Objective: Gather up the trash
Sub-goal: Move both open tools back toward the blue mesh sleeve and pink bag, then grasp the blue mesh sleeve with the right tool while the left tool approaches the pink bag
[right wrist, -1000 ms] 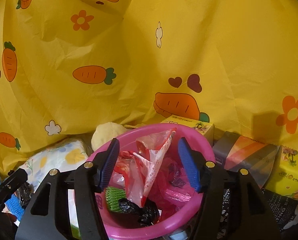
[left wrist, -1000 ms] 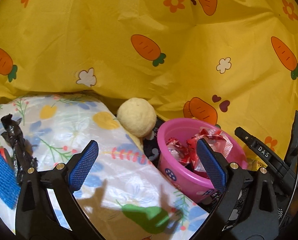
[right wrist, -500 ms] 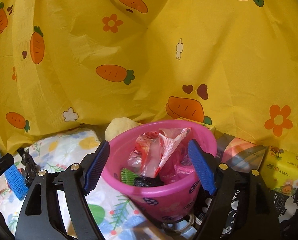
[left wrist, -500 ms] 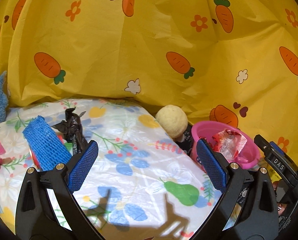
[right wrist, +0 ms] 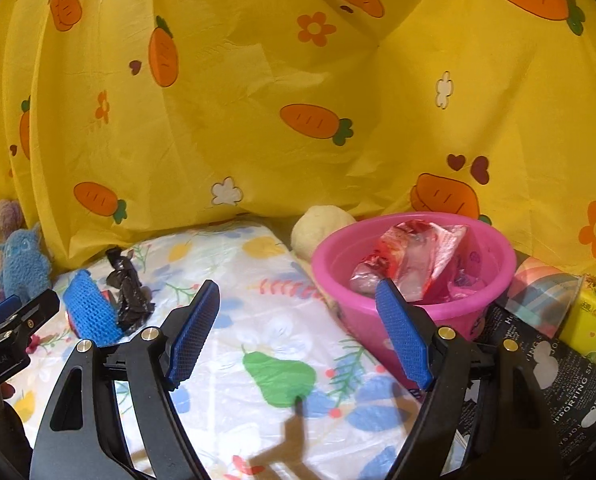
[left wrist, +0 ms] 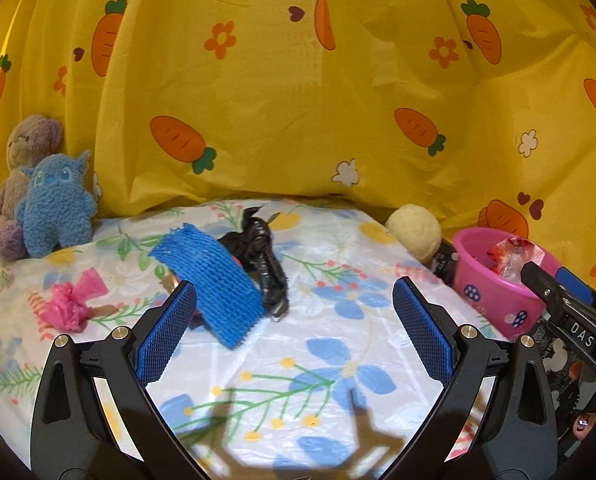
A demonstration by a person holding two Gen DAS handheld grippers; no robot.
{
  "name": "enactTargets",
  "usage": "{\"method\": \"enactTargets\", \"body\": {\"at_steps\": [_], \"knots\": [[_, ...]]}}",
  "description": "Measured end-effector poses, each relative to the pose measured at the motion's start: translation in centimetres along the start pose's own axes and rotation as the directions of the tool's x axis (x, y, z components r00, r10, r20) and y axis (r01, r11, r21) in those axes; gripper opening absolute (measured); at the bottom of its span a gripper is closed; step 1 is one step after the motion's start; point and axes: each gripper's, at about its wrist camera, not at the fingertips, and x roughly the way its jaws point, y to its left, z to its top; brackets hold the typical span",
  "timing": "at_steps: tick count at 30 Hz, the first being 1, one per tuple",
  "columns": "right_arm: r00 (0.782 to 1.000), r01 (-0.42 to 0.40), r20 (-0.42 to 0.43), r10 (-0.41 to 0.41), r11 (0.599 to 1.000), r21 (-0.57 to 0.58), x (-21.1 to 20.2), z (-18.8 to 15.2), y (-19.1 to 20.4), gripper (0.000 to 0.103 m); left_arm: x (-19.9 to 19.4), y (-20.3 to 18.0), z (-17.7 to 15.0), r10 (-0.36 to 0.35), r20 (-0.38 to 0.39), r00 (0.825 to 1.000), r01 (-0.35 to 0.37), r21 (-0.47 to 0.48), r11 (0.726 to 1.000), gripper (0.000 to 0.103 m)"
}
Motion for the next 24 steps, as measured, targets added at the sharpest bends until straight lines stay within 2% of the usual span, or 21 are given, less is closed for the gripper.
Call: {"method": "enactTargets", "body": {"at_steps": [5, 12, 19, 24], "knots": [[0.996, -0.085, -0.026, 0.084, 0.995, -0.049, 0.9, -0.3, 4.0, 0.078, -0.6, 4.9, -0.4, 0.121, 0.004, 0.993, -0.12, -0.05, 0.991, 0.097], [0.977, -0.204, -0.084, 0.194, 0.971, -0.127, 2.7, -0.7, 9.9, 0.078, -1.4, 12.5, -0.5, 0.275, -0.014, 0.961, -0.274, -0.152, 0.95, 0.097], [0.947, -0.305, -0.163, 0.276, 0.932, -0.196, 5.0, -1.4, 15.6, 0.077, -1.9, 17.5, -0.5, 0.367, -0.05, 0.929, -0.37, -0.194, 0.909, 0.097], [0.92, -0.367, -0.231, 0.318, 0.904, -0.219, 7.2, -1.7, 19.1, 0.075, -1.6, 19.4, -0.1, 0.403, -0.064, 0.913, -0.408, -0.197, 0.892, 0.097]]}}
